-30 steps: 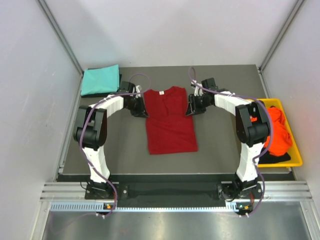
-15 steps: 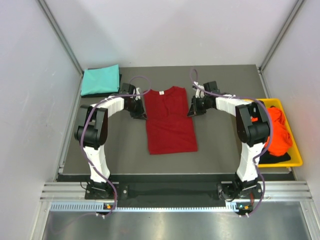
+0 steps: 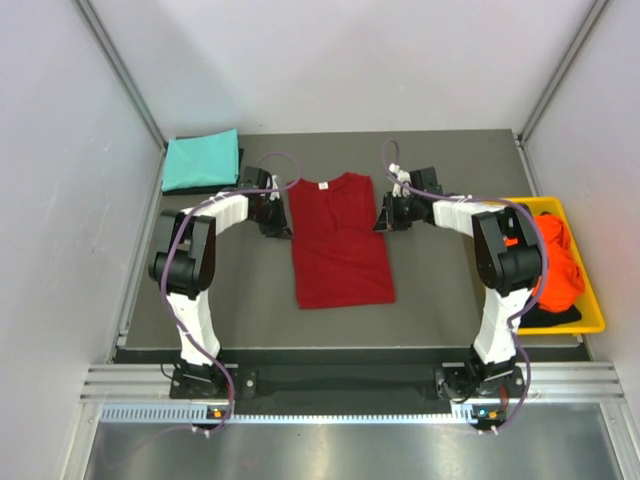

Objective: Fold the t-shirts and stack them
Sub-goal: Fold the tshirt

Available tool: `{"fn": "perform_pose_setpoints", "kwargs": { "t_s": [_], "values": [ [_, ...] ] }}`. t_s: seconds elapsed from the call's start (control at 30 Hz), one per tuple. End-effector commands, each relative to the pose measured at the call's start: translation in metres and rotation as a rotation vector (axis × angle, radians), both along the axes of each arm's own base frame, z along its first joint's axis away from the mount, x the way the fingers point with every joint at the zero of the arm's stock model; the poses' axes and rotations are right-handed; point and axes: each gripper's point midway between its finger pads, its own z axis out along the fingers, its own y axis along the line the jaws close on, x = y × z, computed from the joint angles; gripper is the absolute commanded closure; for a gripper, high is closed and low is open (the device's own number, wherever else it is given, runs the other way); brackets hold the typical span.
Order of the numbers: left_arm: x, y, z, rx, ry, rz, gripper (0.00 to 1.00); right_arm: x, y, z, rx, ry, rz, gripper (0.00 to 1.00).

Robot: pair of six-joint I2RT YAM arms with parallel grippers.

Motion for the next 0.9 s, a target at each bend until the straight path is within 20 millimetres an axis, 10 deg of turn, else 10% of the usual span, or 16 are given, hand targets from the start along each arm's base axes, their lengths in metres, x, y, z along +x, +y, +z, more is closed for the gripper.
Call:
{"fn": "perform_pose_setpoints", "kwargs": {
  "t_s": [0.0, 0.2, 0.37, 0.7, 0.87],
  "values": [
    [0.005, 0.005, 0.006, 0.018, -0.039, 0.022, 1.00, 0.022, 0.002, 0.018, 0.034, -0.086, -0.008, 0.81],
    [0.008, 0.003, 0.045, -0.002, -0.102, -0.003, 0.71, 0.023, -0.012, 0.017, -0.046, -0.037, -0.073, 0.59],
    [-0.003, 0.027, 0.077, 0.123, -0.130, 0.022, 0.58, 0.007, -0.040, 0.055, -0.124, 0.053, -0.245, 0.47],
    [-0.101, -0.019, 0.075, -0.201, -0.071, -0.043, 0.52, -0.099, -0.055, 0.043, -0.011, 0.259, -0.456, 0.39],
    [-0.130, -0.028, 0.071, -0.326, -0.076, 0.038, 0.53, -0.135, -0.052, 0.040, 0.108, 0.269, -0.516, 0.20]
  ]
}}
